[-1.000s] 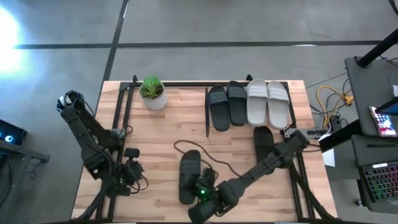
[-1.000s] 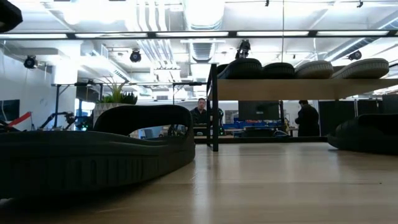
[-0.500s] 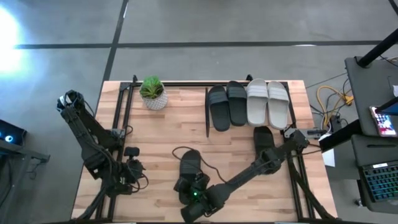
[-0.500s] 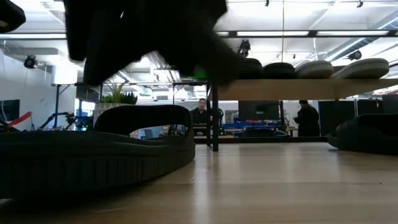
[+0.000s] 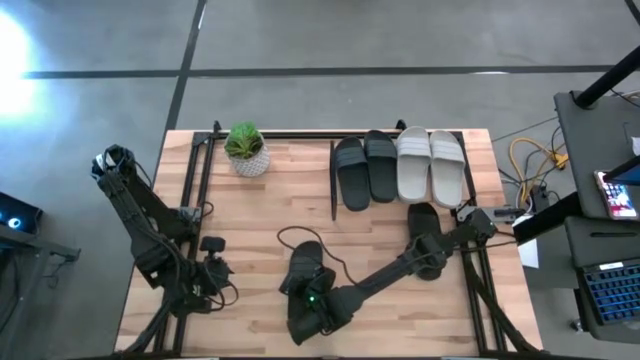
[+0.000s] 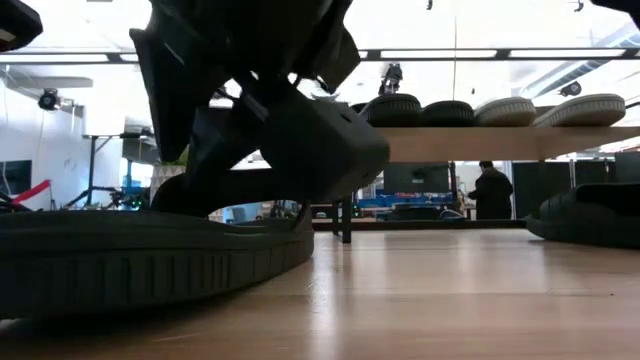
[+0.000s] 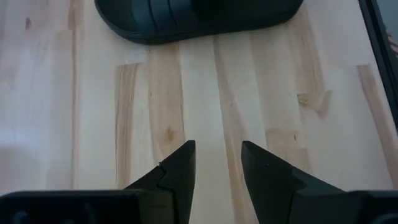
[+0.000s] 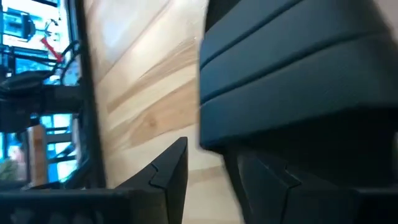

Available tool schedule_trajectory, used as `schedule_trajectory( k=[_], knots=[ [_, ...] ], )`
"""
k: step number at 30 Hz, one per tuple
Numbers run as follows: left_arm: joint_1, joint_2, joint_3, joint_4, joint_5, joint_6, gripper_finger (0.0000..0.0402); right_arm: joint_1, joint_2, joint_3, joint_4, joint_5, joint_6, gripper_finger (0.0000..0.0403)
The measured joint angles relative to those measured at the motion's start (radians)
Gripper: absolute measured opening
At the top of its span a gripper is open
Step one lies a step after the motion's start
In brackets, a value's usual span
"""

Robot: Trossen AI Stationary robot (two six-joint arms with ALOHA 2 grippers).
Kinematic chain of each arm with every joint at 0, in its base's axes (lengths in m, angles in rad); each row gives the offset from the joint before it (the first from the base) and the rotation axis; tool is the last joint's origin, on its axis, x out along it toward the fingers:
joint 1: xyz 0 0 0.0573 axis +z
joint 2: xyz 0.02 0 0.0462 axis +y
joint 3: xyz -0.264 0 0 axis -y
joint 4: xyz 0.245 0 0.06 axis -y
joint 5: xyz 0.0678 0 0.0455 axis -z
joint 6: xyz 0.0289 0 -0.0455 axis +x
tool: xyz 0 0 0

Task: Pick and place slides into the shelf
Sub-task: Put the black slide under the shelf

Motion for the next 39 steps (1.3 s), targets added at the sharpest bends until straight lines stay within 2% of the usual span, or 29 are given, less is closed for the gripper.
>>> schedule_trajectory(
  k=[10,21,26,31,39],
  knots=[
    [0.000,0.000,-0.003,0.000,0.025,0.038,0.0115,-0.032,-0.003,-0.076,0.008,0.028,0.000,0.0130],
    [0.000,-0.002,-0.004,-0.001,0.068,0.112,0.0115,-0.083,-0.005,-0.088,-0.011,0.064,-0.023,0.0126],
    [0.000,-0.002,-0.004,-0.001,0.070,0.127,0.0115,-0.085,-0.005,-0.086,-0.008,0.081,-0.034,0.0093],
    [0.000,-0.002,-0.004,-0.001,0.071,0.139,0.0115,-0.085,-0.006,-0.086,-0.021,0.099,-0.039,0.0022],
    [0.000,-0.002,-0.005,-0.001,0.071,0.142,0.0115,-0.070,-0.006,-0.074,-0.035,0.106,-0.046,0.0012]
  ],
)
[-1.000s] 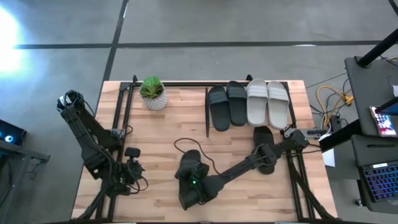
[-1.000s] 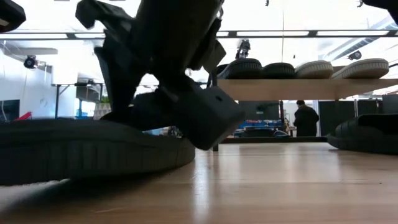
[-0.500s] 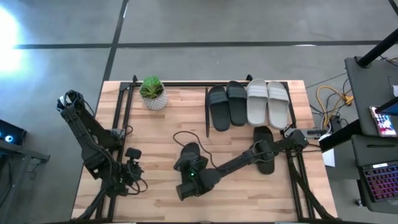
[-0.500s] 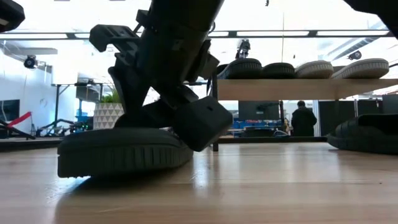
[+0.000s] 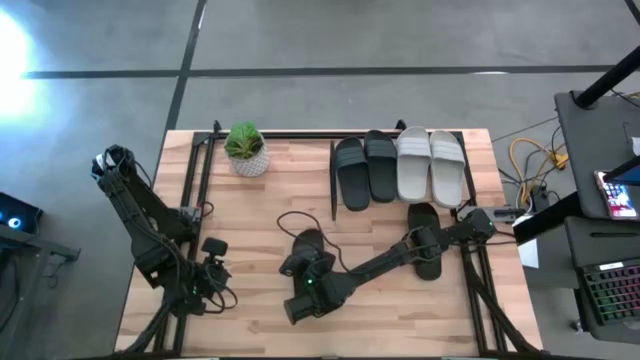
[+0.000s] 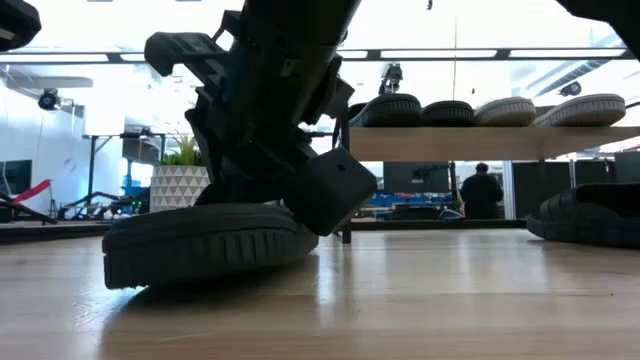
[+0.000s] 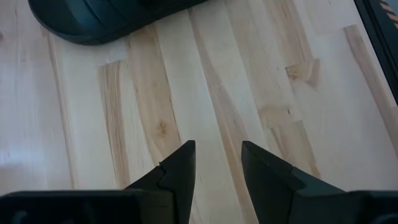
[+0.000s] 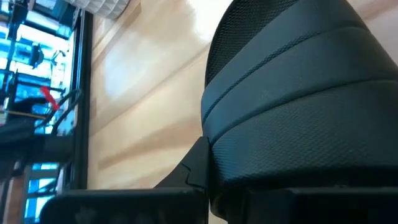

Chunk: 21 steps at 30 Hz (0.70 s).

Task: Pick and place slides into the shelf
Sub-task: Put the black slide under the shelf

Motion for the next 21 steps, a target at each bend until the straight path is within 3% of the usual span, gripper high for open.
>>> schedule_trajectory(
  k=[6,14,21],
  knots=[
    [0.000,0.000,0.000,0.000,0.000,0.000,0.0115,0.070,-0.009,0.063,-0.074,-0.030,0.014,0.0012],
    [0.000,0.000,-0.001,0.002,0.000,-0.003,0.0115,0.155,-0.069,0.095,-0.460,-0.290,0.042,0.0012],
    [0.000,0.000,-0.001,0.006,0.000,-0.010,0.0115,0.164,-0.196,0.059,-0.592,-0.267,0.029,0.0011]
  ],
)
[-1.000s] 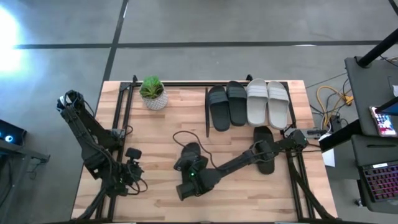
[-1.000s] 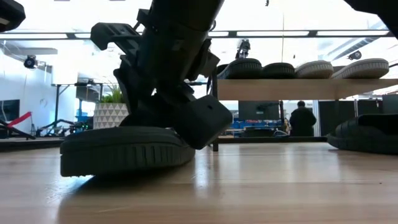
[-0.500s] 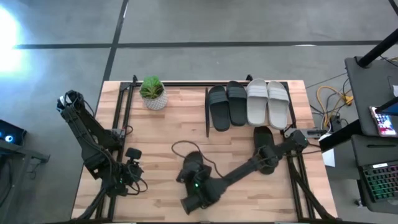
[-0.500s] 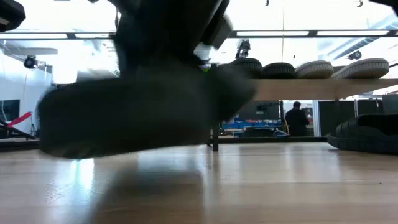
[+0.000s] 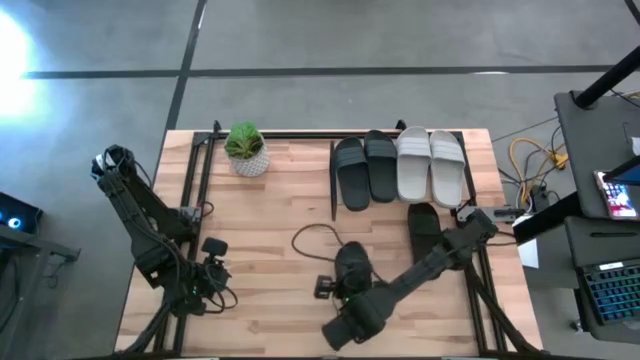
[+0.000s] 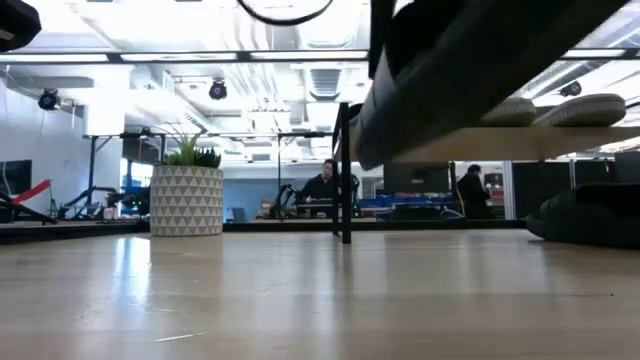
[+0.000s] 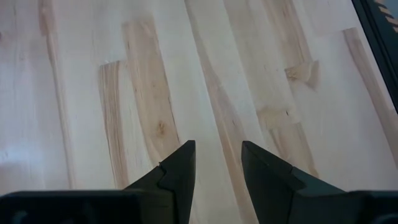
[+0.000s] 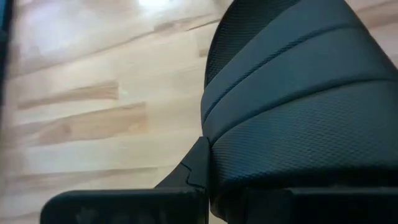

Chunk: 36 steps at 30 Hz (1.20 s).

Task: Pick and place slides into the shelf
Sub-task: Put the black slide under the shelf

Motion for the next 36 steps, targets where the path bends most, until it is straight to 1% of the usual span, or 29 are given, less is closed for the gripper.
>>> schedule_trajectory(
  k=[2,4,6,8,12,17,21,24,27,30,34,36],
  knots=[
    [0.000,0.000,0.000,0.000,0.000,0.000,0.0115,-0.001,-0.039,-0.072,-0.006,-0.040,0.001,0.0011],
    [0.000,0.000,0.001,0.000,0.000,0.000,0.0115,-0.002,-0.052,-0.139,-0.010,-0.107,0.016,0.0011],
    [0.000,0.000,0.004,0.000,0.000,-0.002,0.0115,-0.001,-0.055,-0.188,0.017,-0.144,0.021,0.0011],
    [0.000,0.000,0.004,0.000,0.001,-0.007,0.0115,0.000,-0.060,-0.225,0.004,-0.159,0.021,0.0011],
    [0.000,0.000,0.004,-0.001,0.004,-0.027,0.0115,-0.004,-0.087,-0.310,-0.003,-0.152,0.020,0.0011],
    [0.000,0.000,0.005,-0.003,0.007,-0.028,0.0115,-0.026,-0.127,-0.474,0.002,-0.150,0.019,0.0011],
    [0.000,0.000,0.003,-0.002,0.027,-0.028,0.0115,-0.048,-0.153,-0.591,0.053,-0.146,0.011,0.0012],
    [0.000,0.001,0.003,-0.004,0.053,-0.029,0.0115,-0.049,-0.172,-0.662,0.101,-0.127,0.011,0.0012],
    [0.000,0.002,0.003,-0.004,0.057,-0.029,0.0115,-0.049,-0.183,-0.725,0.167,-0.123,0.008,0.0012],
    [0.000,0.002,0.003,-0.004,0.057,-0.029,0.0115,-0.049,-0.190,-0.763,0.188,-0.121,0.009,0.0013],
    [0.002,0.002,0.002,-0.003,0.057,-0.026,0.0115,-0.051,-0.191,-0.769,0.186,-0.106,-0.008,0.0013],
    [0.002,0.002,0.002,-0.003,0.057,-0.026,0.0115,-0.054,-0.190,-0.769,0.185,-0.103,-0.008,0.0020]
  ],
)
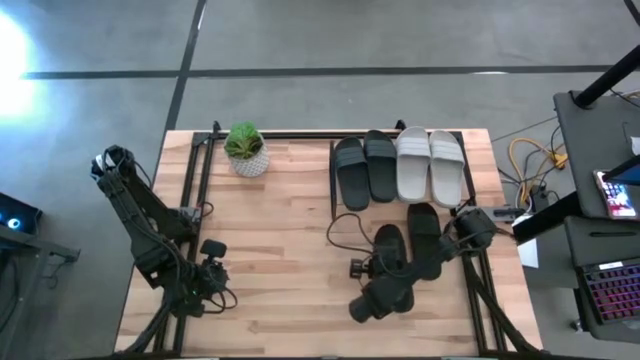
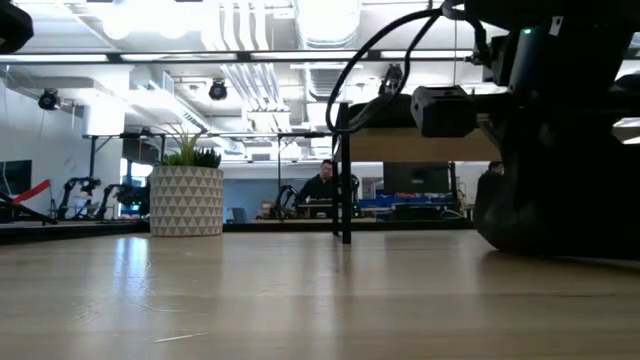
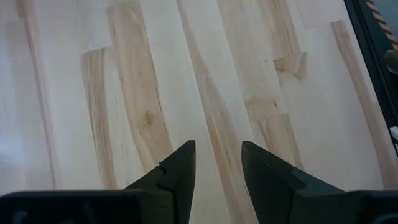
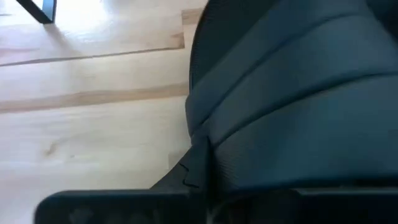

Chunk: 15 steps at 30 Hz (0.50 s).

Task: Pick and place slides into the shelf
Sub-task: Put the black slide under the shelf

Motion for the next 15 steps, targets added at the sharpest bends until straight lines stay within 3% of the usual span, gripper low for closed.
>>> schedule_trajectory(
  k=[11,15],
  knots=[
    [0.000,0.000,0.000,0.001,0.000,-0.001,0.0115,-0.009,0.002,0.005,0.019,0.013,0.002,0.0156],
    [0.000,0.000,0.000,0.004,-0.002,-0.001,0.0115,-0.006,-0.015,0.051,0.029,0.014,-0.001,0.0188]
  ],
)
